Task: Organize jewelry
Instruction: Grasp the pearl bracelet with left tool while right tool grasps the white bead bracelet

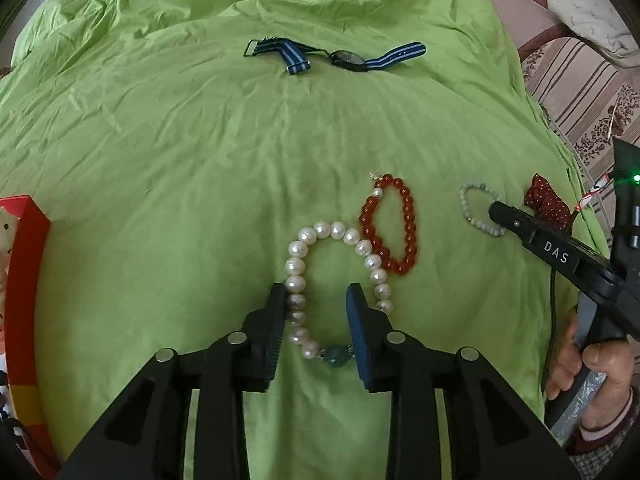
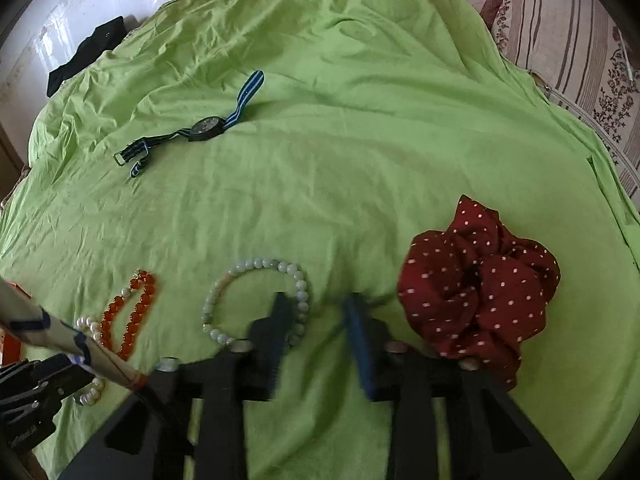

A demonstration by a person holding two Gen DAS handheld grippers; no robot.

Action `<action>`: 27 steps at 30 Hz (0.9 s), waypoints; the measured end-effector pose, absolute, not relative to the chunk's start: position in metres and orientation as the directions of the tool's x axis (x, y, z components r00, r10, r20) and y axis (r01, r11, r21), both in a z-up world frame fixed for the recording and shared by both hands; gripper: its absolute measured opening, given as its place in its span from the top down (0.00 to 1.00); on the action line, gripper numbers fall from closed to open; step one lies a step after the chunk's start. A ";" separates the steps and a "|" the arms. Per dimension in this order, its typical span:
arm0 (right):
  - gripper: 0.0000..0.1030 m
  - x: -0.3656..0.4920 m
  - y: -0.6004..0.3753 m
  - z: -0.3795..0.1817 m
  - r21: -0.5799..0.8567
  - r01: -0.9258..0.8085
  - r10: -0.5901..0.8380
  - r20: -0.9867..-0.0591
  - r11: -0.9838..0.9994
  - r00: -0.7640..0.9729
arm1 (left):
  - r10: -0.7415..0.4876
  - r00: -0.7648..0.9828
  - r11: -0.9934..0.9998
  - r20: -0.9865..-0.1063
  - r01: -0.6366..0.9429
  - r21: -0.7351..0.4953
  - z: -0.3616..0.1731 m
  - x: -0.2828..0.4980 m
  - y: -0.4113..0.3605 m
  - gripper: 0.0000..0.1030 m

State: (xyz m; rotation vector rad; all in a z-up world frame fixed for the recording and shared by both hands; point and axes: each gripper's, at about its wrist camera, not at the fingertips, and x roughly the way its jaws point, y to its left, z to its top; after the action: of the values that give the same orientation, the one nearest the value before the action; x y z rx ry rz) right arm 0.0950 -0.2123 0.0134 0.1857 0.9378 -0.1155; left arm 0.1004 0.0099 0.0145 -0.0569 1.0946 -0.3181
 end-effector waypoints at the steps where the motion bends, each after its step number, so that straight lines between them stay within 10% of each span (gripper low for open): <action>1: 0.94 0.094 -0.213 0.015 0.117 0.170 -0.006 -0.808 0.978 0.589 | -0.278 0.425 0.954 -0.861 0.225 -0.197 0.016 0.100 0.009 0.84; 27: 0.94 -0.073 -0.154 0.138 0.273 -0.019 0.210 -0.691 0.962 0.691 | -0.394 0.562 0.918 -0.727 0.276 -0.284 0.174 -0.050 0.109 0.91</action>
State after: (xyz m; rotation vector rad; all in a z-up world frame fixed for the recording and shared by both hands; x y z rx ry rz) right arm -0.0733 -0.1538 0.1383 0.2540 0.7994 0.1291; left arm -0.0504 0.1095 0.1742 -0.1436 0.8906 -0.3958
